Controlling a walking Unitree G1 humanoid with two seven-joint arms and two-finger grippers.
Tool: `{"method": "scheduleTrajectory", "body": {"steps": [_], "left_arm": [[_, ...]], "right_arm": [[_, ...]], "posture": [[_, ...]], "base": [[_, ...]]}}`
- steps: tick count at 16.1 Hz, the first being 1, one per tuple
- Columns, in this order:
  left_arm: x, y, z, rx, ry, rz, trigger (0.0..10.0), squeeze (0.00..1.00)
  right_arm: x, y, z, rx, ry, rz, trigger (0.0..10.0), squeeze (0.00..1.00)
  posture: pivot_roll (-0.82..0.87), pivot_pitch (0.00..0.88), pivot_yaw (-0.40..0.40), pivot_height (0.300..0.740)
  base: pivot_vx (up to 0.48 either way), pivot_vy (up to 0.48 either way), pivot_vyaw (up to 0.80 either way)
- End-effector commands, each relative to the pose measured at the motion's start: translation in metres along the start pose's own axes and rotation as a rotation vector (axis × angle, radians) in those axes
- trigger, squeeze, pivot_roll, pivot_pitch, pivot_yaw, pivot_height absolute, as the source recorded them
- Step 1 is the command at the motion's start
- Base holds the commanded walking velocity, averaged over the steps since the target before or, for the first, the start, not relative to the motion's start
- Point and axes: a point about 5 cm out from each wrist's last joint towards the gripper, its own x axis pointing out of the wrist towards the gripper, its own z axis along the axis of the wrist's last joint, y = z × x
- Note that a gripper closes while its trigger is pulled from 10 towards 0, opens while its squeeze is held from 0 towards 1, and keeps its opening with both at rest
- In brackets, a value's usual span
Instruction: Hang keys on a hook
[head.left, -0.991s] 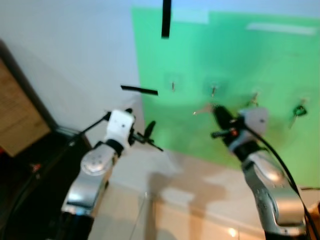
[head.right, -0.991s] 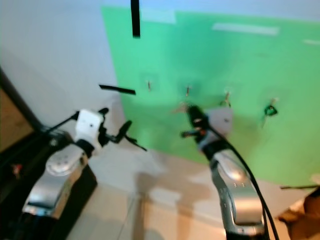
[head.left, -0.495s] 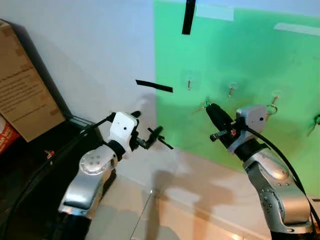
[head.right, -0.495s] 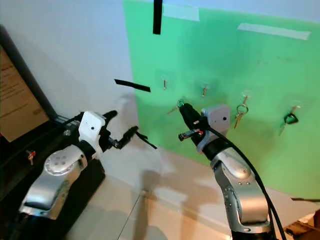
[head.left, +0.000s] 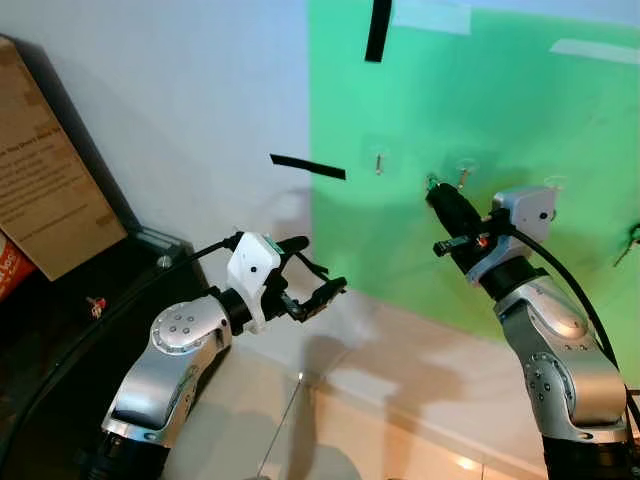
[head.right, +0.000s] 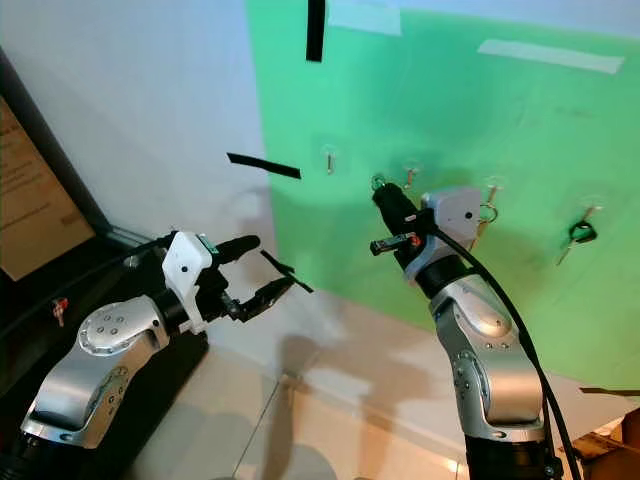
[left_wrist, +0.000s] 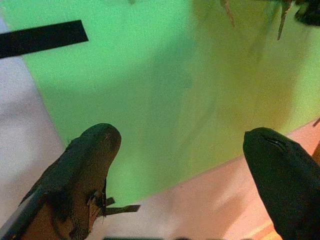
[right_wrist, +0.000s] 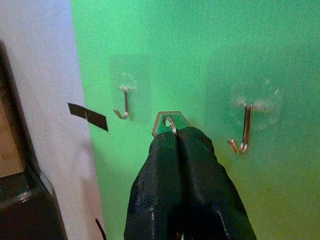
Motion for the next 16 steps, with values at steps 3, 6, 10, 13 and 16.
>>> {"method": "scheduleTrajectory", "body": {"steps": [3, 6, 10, 13, 16], "left_arm": [[-0.003, -0.004, 0.003, -0.019, -0.009, -0.046, 10.0, 0.00], [-0.003, -0.006, 0.002, -0.026, -0.003, -0.063, 10.0, 0.00], [-0.003, -0.007, 0.001, -0.030, 0.005, -0.075, 10.0, 0.00], [-0.004, -0.008, 0.001, -0.029, 0.007, -0.080, 10.0, 0.00], [-0.004, -0.008, 0.001, -0.028, 0.008, -0.081, 10.0, 0.00]], "right_arm": [[-0.003, -0.003, 0.004, 0.031, -0.016, -0.011, 10.0, 0.00], [-0.015, -0.001, -0.004, 0.051, 0.022, 0.001, 10.0, 0.00], [-0.021, -0.006, -0.001, 0.079, -0.002, -0.049, 10.0, 0.00], [-0.018, -0.008, 0.008, 0.103, -0.051, -0.056, 10.0, 0.00], [-0.016, -0.009, 0.008, 0.115, -0.051, -0.055, 10.0, 0.00]], "posture": [[-0.07, 0.000, 0.040, 0.740], [-0.08, 0.000, 0.047, 0.740], [-0.08, 0.000, 0.054, 0.740], [-0.08, 0.000, 0.052, 0.740], [-0.07, 0.000, 0.051, 0.740]], "base": [[0.000, 0.000, 0.00], [0.000, 0.000, 0.00], [0.000, 0.000, 0.00], [0.000, 0.000, 0.00], [0.000, 0.000, 0.00]]}}
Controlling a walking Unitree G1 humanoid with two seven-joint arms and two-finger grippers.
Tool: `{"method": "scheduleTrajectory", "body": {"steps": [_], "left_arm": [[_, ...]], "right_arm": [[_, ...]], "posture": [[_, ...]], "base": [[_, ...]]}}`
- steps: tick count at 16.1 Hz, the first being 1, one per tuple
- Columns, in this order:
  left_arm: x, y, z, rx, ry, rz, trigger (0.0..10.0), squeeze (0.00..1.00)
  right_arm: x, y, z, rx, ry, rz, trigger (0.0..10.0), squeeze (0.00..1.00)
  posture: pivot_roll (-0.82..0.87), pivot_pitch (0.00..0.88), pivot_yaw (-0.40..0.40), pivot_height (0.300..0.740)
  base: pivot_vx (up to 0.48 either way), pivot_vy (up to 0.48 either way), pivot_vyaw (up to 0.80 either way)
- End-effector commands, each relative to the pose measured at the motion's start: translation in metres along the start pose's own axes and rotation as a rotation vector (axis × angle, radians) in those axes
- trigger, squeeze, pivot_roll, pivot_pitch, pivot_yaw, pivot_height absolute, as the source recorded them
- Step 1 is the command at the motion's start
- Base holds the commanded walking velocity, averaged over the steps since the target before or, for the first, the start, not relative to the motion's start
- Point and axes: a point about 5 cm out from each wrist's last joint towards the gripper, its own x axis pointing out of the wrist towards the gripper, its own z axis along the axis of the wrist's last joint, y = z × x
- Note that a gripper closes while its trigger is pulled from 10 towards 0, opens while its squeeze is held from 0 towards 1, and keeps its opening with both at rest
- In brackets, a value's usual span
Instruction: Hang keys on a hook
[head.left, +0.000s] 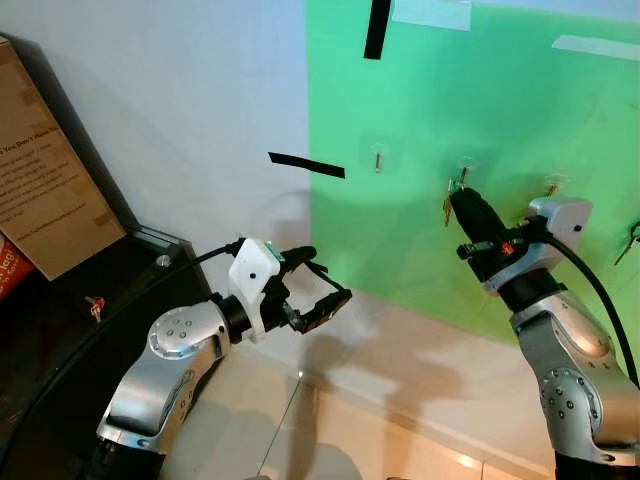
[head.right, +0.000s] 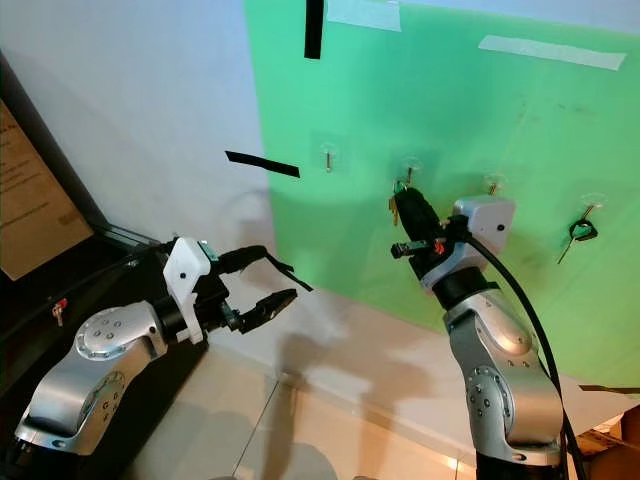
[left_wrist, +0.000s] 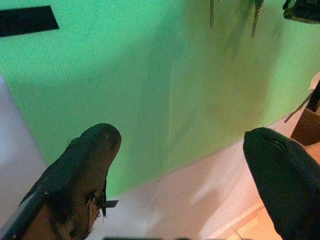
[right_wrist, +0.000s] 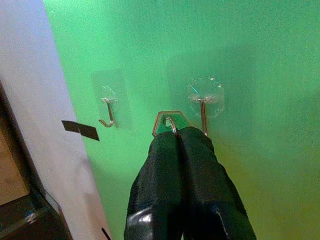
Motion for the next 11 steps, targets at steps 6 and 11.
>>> {"method": "scheduleTrajectory", "body": {"steps": [6, 11], "left_arm": [[-0.001, -0.002, 0.005, 0.014, -0.001, -0.025, 10.0, 0.00], [-0.002, -0.002, 0.005, 0.011, 0.005, -0.028, 10.0, 0.00]], "right_arm": [[0.007, -0.004, 0.002, 0.022, 0.005, -0.037, 10.0, 0.00], [0.012, -0.010, -0.001, 0.037, 0.028, -0.094, 10.0, 0.00]], "posture": [[-0.08, 0.000, 0.059, 0.740], [-0.07, 0.000, 0.059, 0.740]], "base": [[0.000, 0.000, 0.00], [0.000, 0.000, 0.00]]}}
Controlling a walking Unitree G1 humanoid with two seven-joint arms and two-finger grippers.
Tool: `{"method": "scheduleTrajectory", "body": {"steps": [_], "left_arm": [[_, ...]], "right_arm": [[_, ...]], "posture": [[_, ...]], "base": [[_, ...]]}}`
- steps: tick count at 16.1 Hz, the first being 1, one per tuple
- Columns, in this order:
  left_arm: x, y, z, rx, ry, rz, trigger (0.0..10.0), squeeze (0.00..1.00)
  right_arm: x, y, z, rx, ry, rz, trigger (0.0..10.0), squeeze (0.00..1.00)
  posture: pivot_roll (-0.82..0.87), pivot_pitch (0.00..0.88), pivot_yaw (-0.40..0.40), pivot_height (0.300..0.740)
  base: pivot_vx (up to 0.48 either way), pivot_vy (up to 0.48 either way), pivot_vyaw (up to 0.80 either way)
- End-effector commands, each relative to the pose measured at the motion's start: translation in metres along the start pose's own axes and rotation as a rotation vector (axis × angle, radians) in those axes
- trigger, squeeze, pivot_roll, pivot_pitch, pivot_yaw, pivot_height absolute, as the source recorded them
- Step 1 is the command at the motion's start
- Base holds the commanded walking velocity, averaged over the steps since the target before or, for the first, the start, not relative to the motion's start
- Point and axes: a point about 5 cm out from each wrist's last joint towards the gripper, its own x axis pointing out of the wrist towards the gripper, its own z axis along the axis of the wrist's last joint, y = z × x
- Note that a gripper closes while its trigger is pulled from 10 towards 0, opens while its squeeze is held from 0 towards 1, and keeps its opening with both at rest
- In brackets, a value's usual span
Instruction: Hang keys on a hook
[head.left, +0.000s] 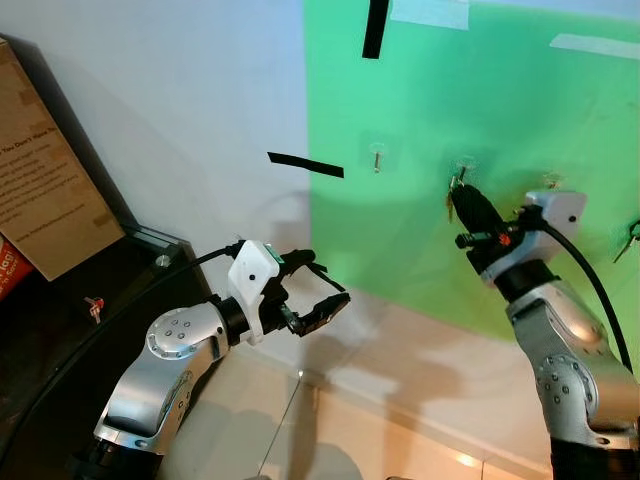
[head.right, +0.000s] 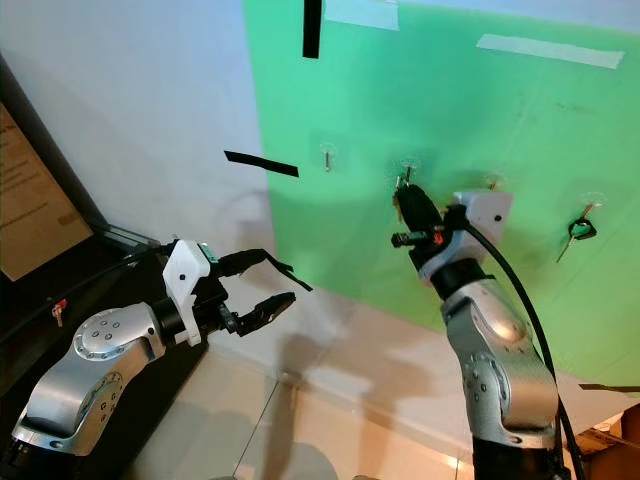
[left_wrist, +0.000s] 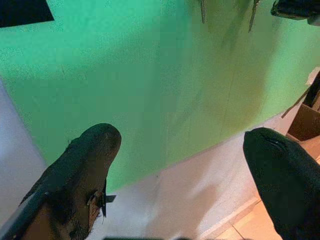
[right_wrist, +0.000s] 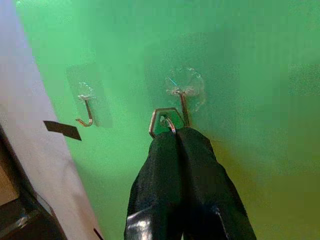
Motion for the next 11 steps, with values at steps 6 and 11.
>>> {"method": "scheduleTrajectory", "body": {"steps": [6, 11], "left_arm": [[-0.001, -0.003, 0.005, 0.009, -0.004, -0.017, 10.0, 0.00], [-0.001, -0.003, 0.005, 0.008, 0.002, -0.022, 10.0, 0.00]], "right_arm": [[0.004, -0.021, -0.001, 0.115, 0.020, -0.163, 10.0, 0.00], [-0.003, -0.031, -0.022, 0.119, 0.167, -0.220, 10.0, 0.00]], "posture": [[-0.07, 0.000, 0.061, 0.740], [-0.07, 0.000, 0.065, 0.740]], "base": [[0.000, 0.000, 0.00], [0.000, 0.000, 0.00]]}}
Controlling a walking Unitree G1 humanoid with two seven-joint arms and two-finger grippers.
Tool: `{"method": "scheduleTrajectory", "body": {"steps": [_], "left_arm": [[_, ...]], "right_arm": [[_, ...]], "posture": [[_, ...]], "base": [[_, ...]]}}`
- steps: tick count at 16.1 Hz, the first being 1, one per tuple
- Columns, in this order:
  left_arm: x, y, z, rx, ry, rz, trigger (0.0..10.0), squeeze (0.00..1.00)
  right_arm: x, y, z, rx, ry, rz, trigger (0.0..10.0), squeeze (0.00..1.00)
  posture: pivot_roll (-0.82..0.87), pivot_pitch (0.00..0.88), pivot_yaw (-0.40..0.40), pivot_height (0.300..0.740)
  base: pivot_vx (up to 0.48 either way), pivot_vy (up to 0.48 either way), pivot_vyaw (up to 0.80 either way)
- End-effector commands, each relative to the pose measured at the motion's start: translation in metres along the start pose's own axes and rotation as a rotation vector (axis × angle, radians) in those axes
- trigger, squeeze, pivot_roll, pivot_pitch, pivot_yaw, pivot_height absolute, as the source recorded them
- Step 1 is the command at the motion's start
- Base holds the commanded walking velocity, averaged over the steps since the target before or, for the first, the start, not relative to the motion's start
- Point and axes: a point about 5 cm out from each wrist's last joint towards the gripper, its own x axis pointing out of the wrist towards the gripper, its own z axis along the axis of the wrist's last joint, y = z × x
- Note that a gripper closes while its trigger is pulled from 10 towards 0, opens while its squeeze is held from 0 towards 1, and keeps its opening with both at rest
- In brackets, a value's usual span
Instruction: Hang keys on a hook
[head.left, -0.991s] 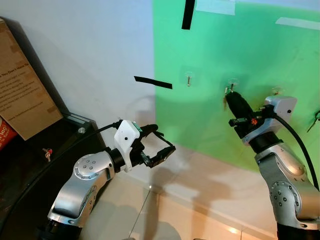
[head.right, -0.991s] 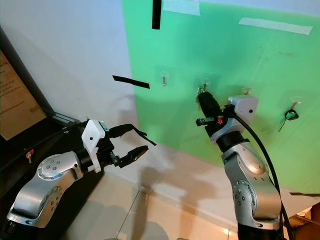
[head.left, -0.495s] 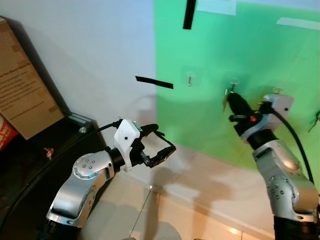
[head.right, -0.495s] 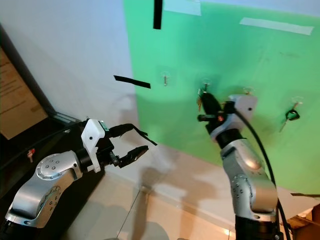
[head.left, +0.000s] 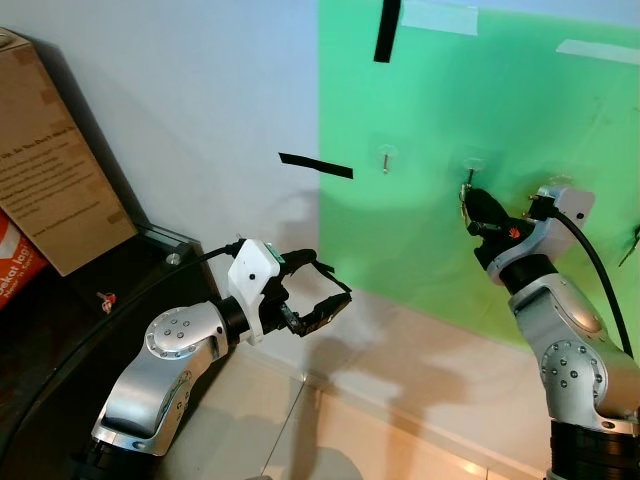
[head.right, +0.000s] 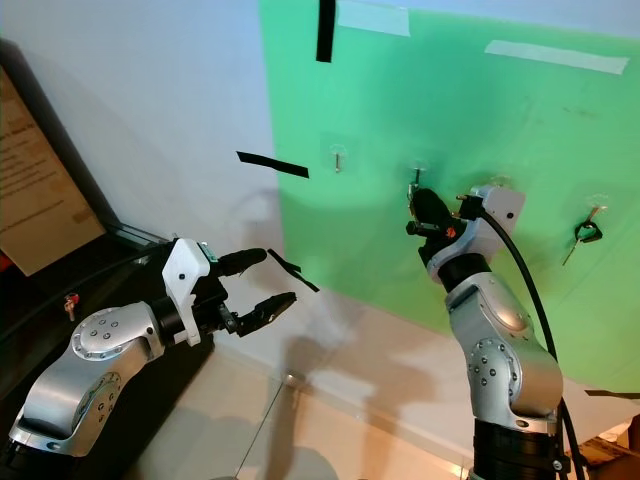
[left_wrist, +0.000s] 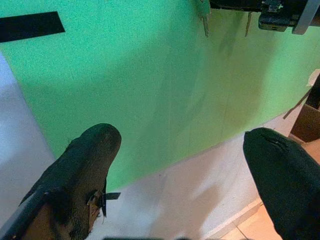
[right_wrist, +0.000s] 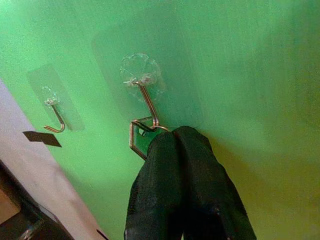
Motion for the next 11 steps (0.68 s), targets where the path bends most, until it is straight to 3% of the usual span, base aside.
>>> {"method": "scheduleTrajectory", "body": {"steps": [1, 5, 11], "left_arm": [[-0.0008, -0.0018, 0.0027, 0.006, 0.001, -0.019, 10.0, 0.00], [0.0008, -0.0011, 0.0052, 0.014, -0.011, -0.020, 10.0, 0.00], [0.0035, -0.0019, 0.0107, 0.009, -0.037, -0.026, 10.0, 0.00]], "right_arm": [[-0.0061, -0.0153, -0.0168, -0.001, 0.093, -0.091, 10.0, 0.00], [-0.0059, -0.0083, -0.0141, -0.055, 0.078, -0.052, 10.0, 0.00], [-0.0043, -0.0066, -0.0123, -0.063, 0.066, -0.041, 10.0, 0.00]], "posture": [[-0.07, 0.000, 0.068, 0.740], [-0.07, 0.000, 0.070, 0.740], [-0.07, 0.000, 0.067, 0.740]], "base": [[0.000, 0.000, 0.00], [0.000, 0.000, 0.00], [0.000, 0.000, 0.00]]}}
